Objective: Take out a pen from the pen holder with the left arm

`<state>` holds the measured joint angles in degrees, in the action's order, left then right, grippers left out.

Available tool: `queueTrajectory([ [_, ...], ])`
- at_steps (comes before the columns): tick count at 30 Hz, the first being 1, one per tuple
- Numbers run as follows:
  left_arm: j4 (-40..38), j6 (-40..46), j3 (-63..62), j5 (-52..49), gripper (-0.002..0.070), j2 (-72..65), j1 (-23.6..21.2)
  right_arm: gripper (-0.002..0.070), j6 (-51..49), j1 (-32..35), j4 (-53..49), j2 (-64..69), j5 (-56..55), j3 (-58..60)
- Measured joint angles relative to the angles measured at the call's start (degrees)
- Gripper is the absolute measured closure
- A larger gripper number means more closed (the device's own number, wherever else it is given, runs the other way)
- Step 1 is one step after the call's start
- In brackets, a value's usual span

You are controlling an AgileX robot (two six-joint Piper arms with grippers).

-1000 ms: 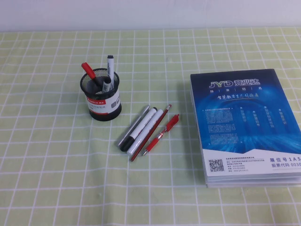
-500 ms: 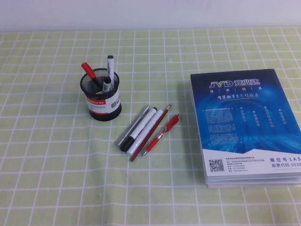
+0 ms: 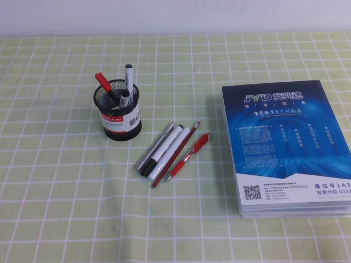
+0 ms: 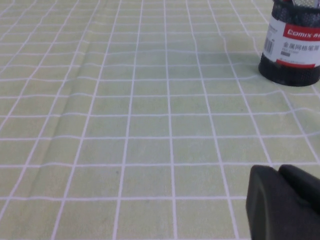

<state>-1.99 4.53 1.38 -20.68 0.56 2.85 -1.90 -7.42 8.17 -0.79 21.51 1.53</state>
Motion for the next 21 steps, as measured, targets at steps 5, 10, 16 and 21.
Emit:
queueTrajectory([
  [5, -6.53, -0.03, 0.0, 3.04, 0.068, 0.0, 0.0, 0.0691, 0.0, 0.0, 0.0, 0.0, 0.0, 0.0],
  [10, -17.28, -0.26, 0.0, 7.09, 0.068, 0.0, 0.0, 0.0691, 0.0, 0.0, 0.0, 0.0, 0.0, 0.0],
  [16, -30.89, -3.35, 0.0, 10.6, 0.068, 0.0, 0.0, 0.0691, 0.0, 0.0, 0.0, 0.0, 0.0, 0.0],
  [21, -33.28, -3.0, 0.0, 13.58, 0.068, 0.0, 0.0, 0.0691, 0.0, 0.0, 0.0, 0.0, 0.0, 0.0],
])
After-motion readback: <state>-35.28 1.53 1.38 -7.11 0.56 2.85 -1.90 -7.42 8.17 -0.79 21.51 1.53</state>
